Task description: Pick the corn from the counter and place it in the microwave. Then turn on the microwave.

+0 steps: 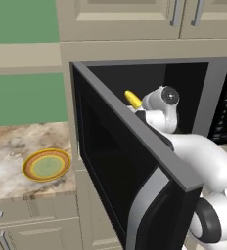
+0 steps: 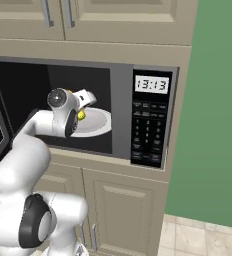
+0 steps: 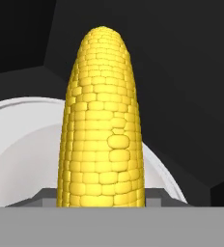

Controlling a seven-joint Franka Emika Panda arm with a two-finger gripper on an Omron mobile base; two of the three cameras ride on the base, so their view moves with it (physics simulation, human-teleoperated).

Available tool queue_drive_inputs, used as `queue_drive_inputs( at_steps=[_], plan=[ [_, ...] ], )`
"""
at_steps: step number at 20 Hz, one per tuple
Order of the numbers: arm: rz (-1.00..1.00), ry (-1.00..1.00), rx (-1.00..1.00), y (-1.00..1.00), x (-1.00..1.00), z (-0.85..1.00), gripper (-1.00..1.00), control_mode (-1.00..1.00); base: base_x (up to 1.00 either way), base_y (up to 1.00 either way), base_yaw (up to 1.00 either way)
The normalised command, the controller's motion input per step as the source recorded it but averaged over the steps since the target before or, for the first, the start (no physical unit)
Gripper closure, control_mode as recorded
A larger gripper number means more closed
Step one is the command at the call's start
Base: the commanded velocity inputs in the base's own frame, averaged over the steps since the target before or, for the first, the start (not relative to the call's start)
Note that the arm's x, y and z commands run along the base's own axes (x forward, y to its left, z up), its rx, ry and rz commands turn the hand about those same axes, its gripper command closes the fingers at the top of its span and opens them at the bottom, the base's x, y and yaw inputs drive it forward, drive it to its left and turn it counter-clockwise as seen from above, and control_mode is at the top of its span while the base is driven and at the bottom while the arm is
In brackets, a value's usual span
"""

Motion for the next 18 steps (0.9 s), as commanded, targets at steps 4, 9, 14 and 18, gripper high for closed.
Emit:
queue_drive_inputs(
  at_steps=[4,9,14,18],
  plan=[
    [-0.02,0.0,0.0,0.02,0.18,-0.18,1.0,-1.0,0.0,0.0,0.0],
    [-0.02,0.0,0.0,0.01,0.17,-0.16,1.0,-1.0,0.0,0.0,0.0],
    [-0.01,0.0,0.0,0.0,0.07,-0.12,1.0,-1.0,0.0,0.0,0.0],
    [0.0,0.0,0.0,0.0,0.02,-0.09,1.0,-1.0,0.0,0.0,0.0]
  ],
)
